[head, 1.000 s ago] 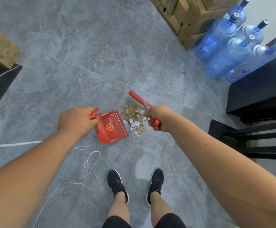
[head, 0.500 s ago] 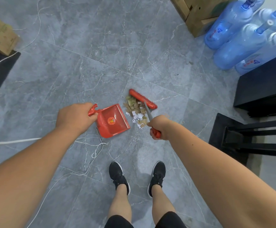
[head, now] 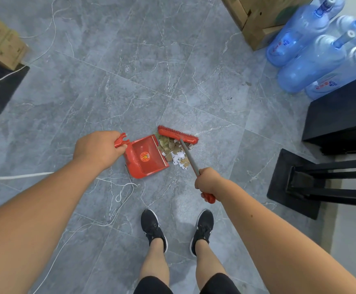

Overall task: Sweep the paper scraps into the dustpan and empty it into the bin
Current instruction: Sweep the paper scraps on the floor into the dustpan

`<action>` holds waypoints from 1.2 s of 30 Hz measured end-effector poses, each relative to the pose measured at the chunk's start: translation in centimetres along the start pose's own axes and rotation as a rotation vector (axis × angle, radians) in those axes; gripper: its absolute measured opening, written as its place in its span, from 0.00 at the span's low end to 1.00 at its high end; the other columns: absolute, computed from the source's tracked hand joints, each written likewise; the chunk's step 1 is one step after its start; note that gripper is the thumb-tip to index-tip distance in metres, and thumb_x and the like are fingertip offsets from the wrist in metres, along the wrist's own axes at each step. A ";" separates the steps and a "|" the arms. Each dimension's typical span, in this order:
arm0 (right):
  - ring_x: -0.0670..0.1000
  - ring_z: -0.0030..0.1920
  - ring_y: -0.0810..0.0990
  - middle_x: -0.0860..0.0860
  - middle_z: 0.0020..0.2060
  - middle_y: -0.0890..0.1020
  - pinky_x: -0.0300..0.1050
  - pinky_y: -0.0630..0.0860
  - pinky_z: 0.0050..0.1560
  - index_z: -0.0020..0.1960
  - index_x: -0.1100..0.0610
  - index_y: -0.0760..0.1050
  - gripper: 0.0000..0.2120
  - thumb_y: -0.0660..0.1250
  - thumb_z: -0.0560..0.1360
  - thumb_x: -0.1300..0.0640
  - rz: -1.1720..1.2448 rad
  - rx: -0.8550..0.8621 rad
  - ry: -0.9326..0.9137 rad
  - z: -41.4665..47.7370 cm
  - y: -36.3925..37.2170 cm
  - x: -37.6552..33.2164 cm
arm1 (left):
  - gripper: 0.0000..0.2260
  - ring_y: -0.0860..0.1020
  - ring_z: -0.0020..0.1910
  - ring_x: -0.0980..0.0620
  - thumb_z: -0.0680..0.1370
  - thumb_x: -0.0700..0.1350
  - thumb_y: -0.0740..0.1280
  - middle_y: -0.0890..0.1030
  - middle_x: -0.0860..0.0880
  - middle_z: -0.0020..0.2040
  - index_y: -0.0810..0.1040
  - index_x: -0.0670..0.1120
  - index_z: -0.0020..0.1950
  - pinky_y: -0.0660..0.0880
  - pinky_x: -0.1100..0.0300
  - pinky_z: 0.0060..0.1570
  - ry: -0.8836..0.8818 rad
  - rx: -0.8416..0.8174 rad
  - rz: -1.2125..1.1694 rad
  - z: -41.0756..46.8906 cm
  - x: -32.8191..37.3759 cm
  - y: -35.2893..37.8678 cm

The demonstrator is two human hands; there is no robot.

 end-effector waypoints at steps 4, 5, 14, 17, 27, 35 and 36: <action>0.53 0.25 0.68 0.58 0.35 0.71 0.38 0.66 0.23 0.66 0.63 0.66 0.18 0.53 0.77 0.70 -0.116 0.001 -0.010 -0.5 -0.7 0.1 | 0.14 0.79 0.45 0.42 0.77 0.59 0.66 0.81 0.48 0.42 0.70 0.53 0.37 0.70 0.56 0.37 0.006 -0.002 -0.007 0.1 -0.3 0.0; 0.53 0.25 0.68 0.58 0.35 0.72 0.38 0.67 0.23 0.66 0.63 0.66 0.18 0.54 0.77 0.70 -0.134 -0.004 -0.013 -0.7 -0.8 0.0 | 0.14 0.79 0.45 0.41 0.77 0.59 0.66 0.81 0.48 0.42 0.71 0.53 0.38 0.70 0.56 0.37 0.009 -0.001 -0.003 0.1 -0.4 0.0; 0.54 0.24 0.71 0.60 0.34 0.75 0.39 0.68 0.22 0.65 0.64 0.68 0.17 0.59 0.76 0.69 -0.234 -0.040 -0.049 -3.1 -1.5 -1.0 | 0.12 0.80 0.46 0.41 0.77 0.59 0.66 0.82 0.48 0.43 0.78 0.51 0.44 0.76 0.53 0.42 0.006 -0.011 0.005 -0.2 -0.3 -0.3; 0.53 0.25 0.69 0.59 0.34 0.74 0.38 0.67 0.23 0.64 0.66 0.70 0.16 0.60 0.77 0.69 -0.209 -0.046 -0.056 -4.0 -2.4 -1.3 | 0.12 0.80 0.47 0.41 0.77 0.59 0.67 0.82 0.48 0.43 0.78 0.52 0.44 0.76 0.53 0.43 0.014 -0.007 -0.006 -0.4 -0.3 -0.4; 0.54 0.27 0.70 0.60 0.35 0.74 0.40 0.66 0.25 0.59 0.63 0.75 0.13 0.62 0.76 0.69 -0.068 0.073 -0.100 -7.4 -5.0 -0.9 | 0.13 0.79 0.44 0.44 0.77 0.61 0.67 0.80 0.51 0.40 0.77 0.52 0.44 0.75 0.54 0.42 0.027 -0.031 -0.047 -0.7 -1.6 -0.2; 0.51 0.22 0.69 0.56 0.29 0.71 0.37 0.65 0.22 0.50 0.67 0.73 0.04 0.62 0.76 0.69 0.225 0.096 -0.008 -6.4 -4.3 -0.1 | 0.14 0.77 0.41 0.46 0.77 0.61 0.67 0.78 0.53 0.37 0.75 0.51 0.40 0.76 0.52 0.42 0.084 -0.092 -0.056 -1.0 -2.2 -0.9; 0.50 0.23 0.69 0.55 0.28 0.70 0.36 0.65 0.22 0.48 0.65 0.72 0.02 0.62 0.76 0.69 0.280 0.082 0.009 -6.3 -4.0 -0.1 | 0.14 0.77 0.41 0.47 0.77 0.61 0.67 0.78 0.53 0.37 0.76 0.51 0.40 0.75 0.53 0.41 0.105 -0.103 -0.051 -1.1 -2.1 -1.0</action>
Point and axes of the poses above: each hand's wrist, its own z-axis towards the middle knuckle, its own y-axis out of the palm, x = y × z, the point moved 1 cm from there along z, towards the middle knuckle
